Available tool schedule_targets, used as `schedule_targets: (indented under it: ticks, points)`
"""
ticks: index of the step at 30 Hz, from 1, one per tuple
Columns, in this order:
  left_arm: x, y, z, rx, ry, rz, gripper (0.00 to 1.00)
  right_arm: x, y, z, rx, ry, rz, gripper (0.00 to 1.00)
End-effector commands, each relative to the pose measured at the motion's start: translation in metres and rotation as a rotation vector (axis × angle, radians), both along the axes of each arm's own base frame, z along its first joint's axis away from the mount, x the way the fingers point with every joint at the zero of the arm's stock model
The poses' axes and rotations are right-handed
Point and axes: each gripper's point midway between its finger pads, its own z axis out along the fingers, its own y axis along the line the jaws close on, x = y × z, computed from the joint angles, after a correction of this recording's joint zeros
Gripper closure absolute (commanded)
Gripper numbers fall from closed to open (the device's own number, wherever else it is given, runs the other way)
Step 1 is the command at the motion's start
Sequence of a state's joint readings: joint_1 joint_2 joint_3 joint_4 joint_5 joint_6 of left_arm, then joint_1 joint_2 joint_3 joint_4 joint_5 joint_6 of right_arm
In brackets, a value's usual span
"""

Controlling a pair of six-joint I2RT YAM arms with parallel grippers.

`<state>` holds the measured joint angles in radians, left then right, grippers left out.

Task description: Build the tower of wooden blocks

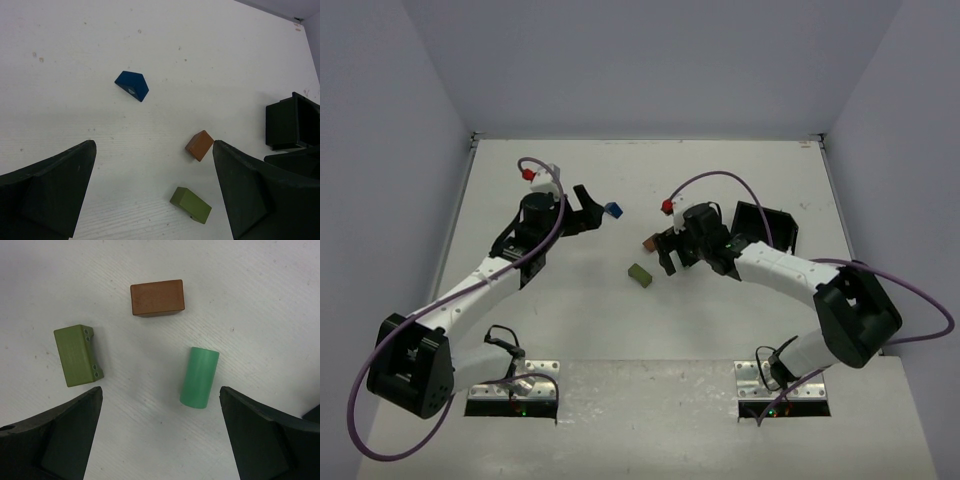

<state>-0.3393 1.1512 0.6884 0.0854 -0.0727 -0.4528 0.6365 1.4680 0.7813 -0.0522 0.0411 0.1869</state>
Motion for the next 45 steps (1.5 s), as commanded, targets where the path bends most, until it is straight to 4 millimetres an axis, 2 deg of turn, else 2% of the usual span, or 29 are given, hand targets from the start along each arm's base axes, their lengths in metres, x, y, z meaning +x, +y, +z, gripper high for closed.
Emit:
schedule_targets:
  ticks: [1,13,15,19,30,37,41,45]
  points:
    - [0.013,-0.004,0.026,-0.019,-0.064,-0.013,0.00,0.013,0.013,0.012,0.037,-0.041,0.038,0.01]
    - [0.016,-0.010,0.021,-0.013,-0.045,-0.043,0.00,0.056,0.050,0.009,0.058,-0.193,0.162,0.01]
    - [0.017,-0.010,0.021,-0.011,-0.044,-0.043,0.00,0.061,0.054,-0.003,0.044,-0.188,0.180,0.01]
    - [0.018,-0.011,0.020,-0.008,-0.039,-0.046,0.00,0.069,0.059,-0.016,0.028,-0.177,0.188,0.01]
    - [0.020,-0.011,0.018,-0.005,-0.033,-0.048,0.00,0.084,0.068,-0.036,-0.002,-0.157,0.187,0.02]
    - [0.019,-0.014,0.018,-0.010,-0.030,-0.059,0.00,0.085,0.065,-0.046,-0.023,-0.138,0.177,0.11]
    - [0.019,-0.014,0.019,-0.012,-0.028,-0.062,0.00,0.084,0.062,-0.047,-0.035,-0.139,0.164,0.25]
    - [0.017,-0.019,0.020,-0.022,-0.027,-0.091,0.00,0.081,0.057,-0.048,-0.046,-0.135,0.157,0.33]
